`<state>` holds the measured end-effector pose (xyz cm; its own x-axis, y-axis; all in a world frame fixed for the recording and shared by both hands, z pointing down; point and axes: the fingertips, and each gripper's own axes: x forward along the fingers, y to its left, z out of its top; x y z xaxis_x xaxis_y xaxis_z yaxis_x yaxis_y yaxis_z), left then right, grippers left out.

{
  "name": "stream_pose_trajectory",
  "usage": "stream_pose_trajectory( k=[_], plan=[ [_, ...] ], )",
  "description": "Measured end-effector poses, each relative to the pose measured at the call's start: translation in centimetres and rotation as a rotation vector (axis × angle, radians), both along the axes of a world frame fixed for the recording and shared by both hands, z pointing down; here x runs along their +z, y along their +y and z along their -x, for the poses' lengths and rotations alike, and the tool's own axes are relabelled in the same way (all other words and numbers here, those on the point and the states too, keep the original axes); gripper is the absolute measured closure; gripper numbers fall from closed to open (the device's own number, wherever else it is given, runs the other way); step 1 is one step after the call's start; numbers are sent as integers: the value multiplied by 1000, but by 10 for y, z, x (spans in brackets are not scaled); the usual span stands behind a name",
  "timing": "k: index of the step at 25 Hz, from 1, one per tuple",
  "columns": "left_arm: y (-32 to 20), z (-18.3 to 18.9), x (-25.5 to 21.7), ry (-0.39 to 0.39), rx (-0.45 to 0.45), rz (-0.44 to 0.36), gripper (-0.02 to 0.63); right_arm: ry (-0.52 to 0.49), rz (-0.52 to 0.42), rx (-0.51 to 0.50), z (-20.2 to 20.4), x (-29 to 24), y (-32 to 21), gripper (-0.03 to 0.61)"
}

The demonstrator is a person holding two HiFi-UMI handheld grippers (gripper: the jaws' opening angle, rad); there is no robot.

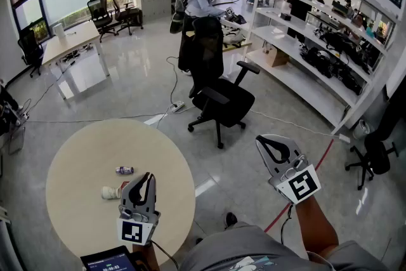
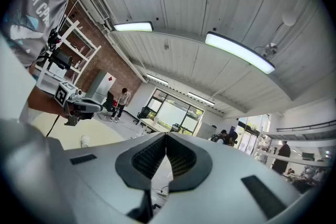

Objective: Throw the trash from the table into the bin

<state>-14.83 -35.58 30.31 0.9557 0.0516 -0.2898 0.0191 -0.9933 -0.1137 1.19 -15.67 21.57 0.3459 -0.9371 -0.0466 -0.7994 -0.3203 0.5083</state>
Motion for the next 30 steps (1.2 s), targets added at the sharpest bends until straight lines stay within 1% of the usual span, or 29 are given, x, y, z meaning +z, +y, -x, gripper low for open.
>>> stream_pose_trajectory(
  k=[2,4,6,8,11,13,16,17,19,22,23,24,27,29,30],
  plan=[
    [-22,6,12,-2,-31,3,546,-30,62,9,-4,19,-26,572],
    [-44,11,21,-2,-66,12,546,-34,84,-20,-7,30,-56,572],
    [-65,15,27,-5,-111,24,546,-9,65,-102,-8,33,-93,572],
    [-83,18,37,-18,-175,35,547,-2,61,-205,-14,43,-135,572],
    [-114,27,56,-56,-291,47,546,-33,106,-344,-22,77,-205,571],
    [-135,44,60,-77,-358,68,548,-80,167,-404,-17,98,-250,571],
    [-162,75,65,-108,-461,99,546,-203,263,-505,7,129,-319,571],
    [-170,78,70,-114,-493,102,548,-224,291,-545,13,140,-340,571],
    [-184,73,81,-124,-551,133,548,-249,344,-618,17,167,-378,571],
    [-195,58,103,-141,-613,177,548,-298,426,-698,14,218,-421,569],
    [-199,57,111,-154,-631,180,546,-314,457,-723,17,232,-434,530],
    [-203,58,116,-167,-649,182,548,-330,488,-746,23,244,-446,506],
    [-214,66,122,-187,-699,207,548,-369,579,-795,40,279,-482,485],
    [-218,70,127,-196,-731,249,548,-391,661,-813,50,319,-503,475],
    [-219,71,131,-200,-747,261,548,-403,713,-820,54,345,-513,449]
  ],
)
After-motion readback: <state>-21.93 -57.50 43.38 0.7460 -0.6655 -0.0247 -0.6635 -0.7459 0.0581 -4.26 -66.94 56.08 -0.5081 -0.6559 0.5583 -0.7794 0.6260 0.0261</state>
